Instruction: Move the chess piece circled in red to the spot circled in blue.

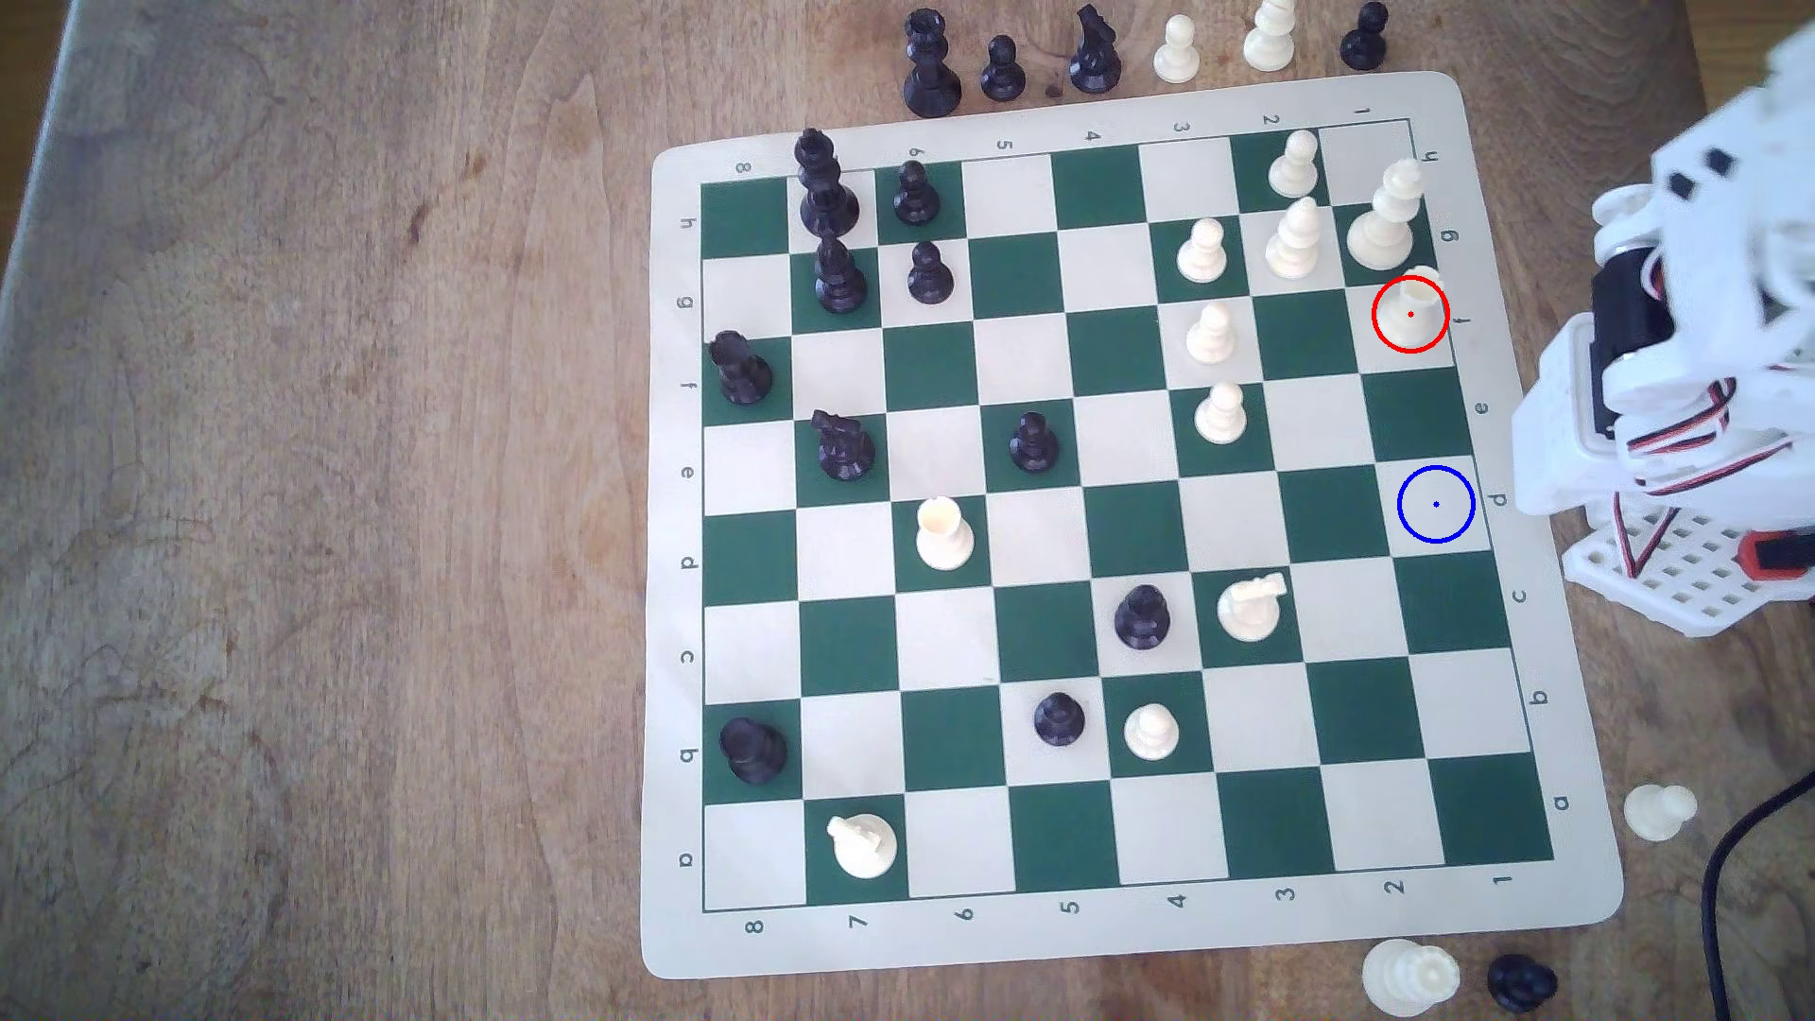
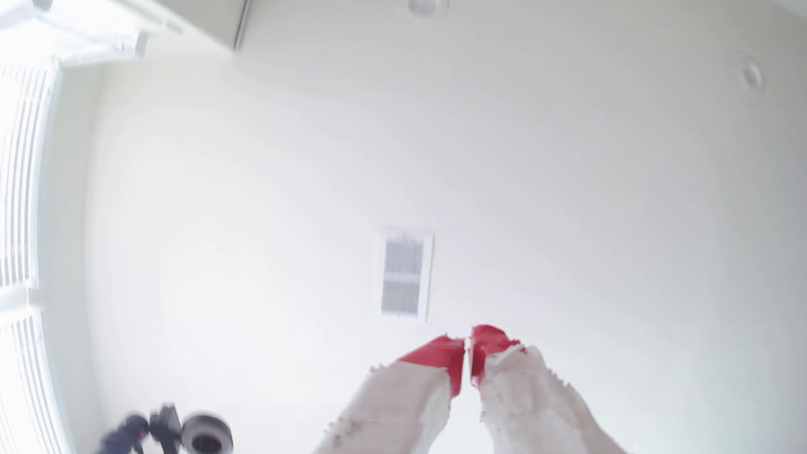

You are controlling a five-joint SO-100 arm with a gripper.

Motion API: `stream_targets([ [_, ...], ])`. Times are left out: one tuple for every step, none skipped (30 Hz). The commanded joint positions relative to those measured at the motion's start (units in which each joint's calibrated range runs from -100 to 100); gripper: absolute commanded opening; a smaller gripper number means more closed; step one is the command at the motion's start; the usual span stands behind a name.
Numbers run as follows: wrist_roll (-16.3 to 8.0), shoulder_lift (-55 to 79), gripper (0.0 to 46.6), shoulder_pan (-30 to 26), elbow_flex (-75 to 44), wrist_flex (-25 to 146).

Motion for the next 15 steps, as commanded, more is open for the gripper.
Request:
stream_targets([
  [0.2, -0.2, 0.2, 2.7, -9.5, 21.4],
  [-0.1, -0.2, 0.2, 5.8, -12.2, 28.5],
  [0.0, -0.2, 0.2, 7.6, -13.8, 32.0],
  [0.1, -0.2, 0.2, 8.2, -15.3, 35.5],
  [-0.1, -0.2, 0.2, 9.0, -17.0, 39.8],
  [-0.1, -0.2, 0.2, 10.1, -20.0, 48.6],
  [-0.1, -0.2, 0.2, 10.3, -21.0, 52.3],
  [-0.1, -0.2, 0.2, 10.8, -22.4, 56.1],
  [-0.2, -0.2, 0.5, 11.3, -23.9, 61.1],
  [-0.2, -0.2, 0.5, 11.8, -25.8, 67.4],
  [-0.3, -0.2, 2.6, 12.7, -28.9, 77.1],
  [-0.3, -0.2, 3.5, 13.2, -30.3, 81.5],
  [-0.3, -0.2, 1.5, 14.1, -31.5, 84.8],
  [-0.3, -0.2, 0.2, 14.9, -32.6, 87.8],
  [-0.3, -0.2, 0.2, 16.3, -35.9, 97.5],
])
